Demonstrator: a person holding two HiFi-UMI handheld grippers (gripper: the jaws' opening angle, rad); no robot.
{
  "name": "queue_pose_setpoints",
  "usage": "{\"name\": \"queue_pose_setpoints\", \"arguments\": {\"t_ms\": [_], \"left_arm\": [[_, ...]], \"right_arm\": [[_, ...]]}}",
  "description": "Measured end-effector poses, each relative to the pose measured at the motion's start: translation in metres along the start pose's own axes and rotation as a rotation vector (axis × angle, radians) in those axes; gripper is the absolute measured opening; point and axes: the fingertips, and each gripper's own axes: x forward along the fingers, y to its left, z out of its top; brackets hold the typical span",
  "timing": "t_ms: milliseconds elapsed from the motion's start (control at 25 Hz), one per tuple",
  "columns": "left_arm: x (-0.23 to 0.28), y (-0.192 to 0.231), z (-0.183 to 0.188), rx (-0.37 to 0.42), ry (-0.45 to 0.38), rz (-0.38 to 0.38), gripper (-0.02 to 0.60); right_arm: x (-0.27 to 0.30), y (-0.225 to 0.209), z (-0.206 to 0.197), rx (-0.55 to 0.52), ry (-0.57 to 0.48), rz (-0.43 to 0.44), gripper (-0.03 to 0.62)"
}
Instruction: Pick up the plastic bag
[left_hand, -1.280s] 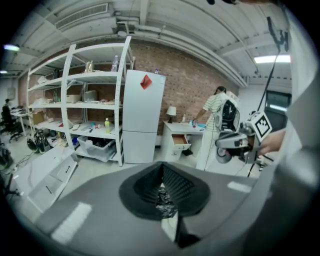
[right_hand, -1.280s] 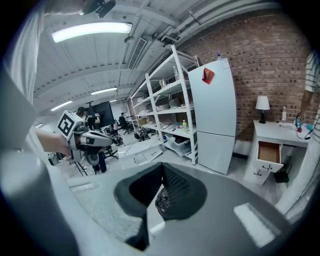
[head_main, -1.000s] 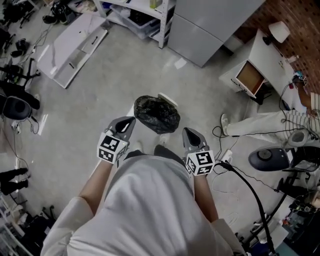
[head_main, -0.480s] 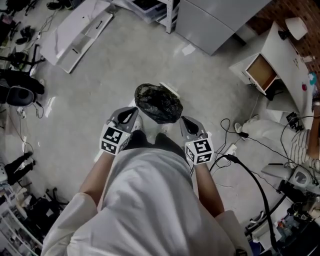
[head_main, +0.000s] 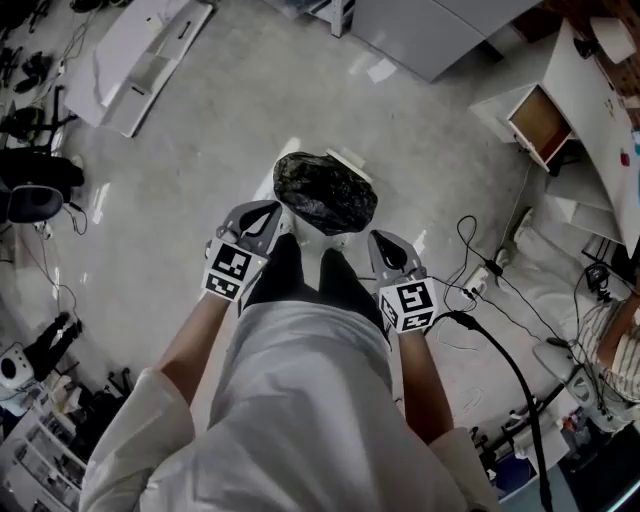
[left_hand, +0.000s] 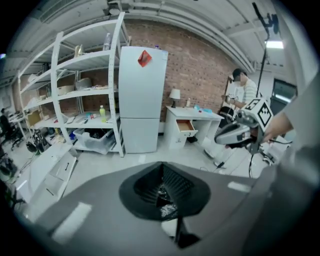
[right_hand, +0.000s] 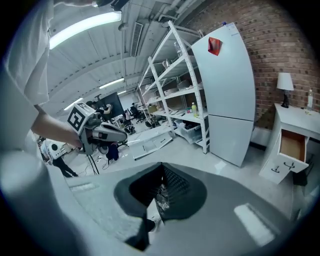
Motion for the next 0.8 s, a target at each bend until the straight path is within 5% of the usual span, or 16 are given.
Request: {"name": "queue_pose_setpoints", "arguments": {"t_ms": [320,800], "left_arm": [[0.060,0.029,-0.061,0.049,0.083,-0.059,0.003],[0.160,0.053,-0.186,0.069,0.237,-0.103,0.003]], "right_arm": [[0.042,0.001,-0.050,-0.078,0.119,0.009,0.002],[0.127,-0.037,-0.168,-0.050,0.227,0.005,0.043]]}}
